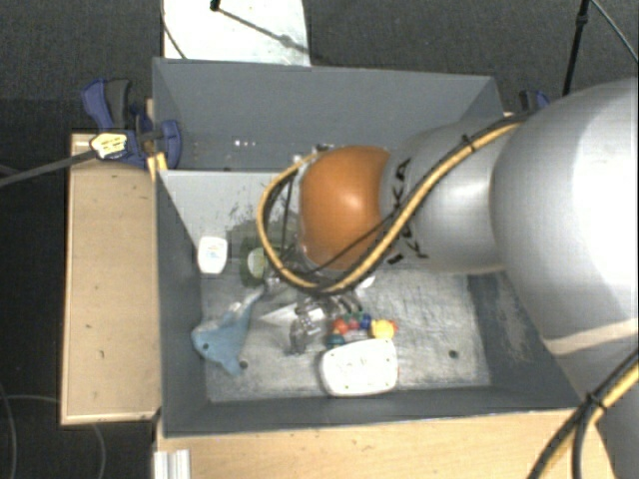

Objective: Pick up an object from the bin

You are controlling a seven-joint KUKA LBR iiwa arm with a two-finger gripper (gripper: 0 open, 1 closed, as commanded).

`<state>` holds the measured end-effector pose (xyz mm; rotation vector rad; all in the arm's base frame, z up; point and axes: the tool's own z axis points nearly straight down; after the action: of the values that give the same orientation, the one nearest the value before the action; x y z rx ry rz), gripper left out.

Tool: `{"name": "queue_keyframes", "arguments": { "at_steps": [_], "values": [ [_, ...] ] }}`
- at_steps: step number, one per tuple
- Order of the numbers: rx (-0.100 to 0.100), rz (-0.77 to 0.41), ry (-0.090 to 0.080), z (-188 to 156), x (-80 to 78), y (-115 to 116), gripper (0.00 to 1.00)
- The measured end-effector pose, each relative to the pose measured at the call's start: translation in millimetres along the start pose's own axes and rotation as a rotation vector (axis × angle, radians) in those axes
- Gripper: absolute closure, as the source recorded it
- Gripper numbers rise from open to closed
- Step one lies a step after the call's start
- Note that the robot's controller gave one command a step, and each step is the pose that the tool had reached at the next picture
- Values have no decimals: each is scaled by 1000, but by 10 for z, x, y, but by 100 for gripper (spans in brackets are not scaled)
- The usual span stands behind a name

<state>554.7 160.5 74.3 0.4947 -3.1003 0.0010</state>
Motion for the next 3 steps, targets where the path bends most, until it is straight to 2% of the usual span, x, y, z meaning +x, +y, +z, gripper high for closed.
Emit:
{"name": "queue_keyframes", "arguments": {
  "at_steps": [1, 2, 3],
  "values": [
    [-4, -93, -3, -2, -98, -338, 100],
    [-4, -91, -3, -2, -98, -338, 100],
    [-2, -85, -6, -47, -91, -532, 100]
  ]
}}
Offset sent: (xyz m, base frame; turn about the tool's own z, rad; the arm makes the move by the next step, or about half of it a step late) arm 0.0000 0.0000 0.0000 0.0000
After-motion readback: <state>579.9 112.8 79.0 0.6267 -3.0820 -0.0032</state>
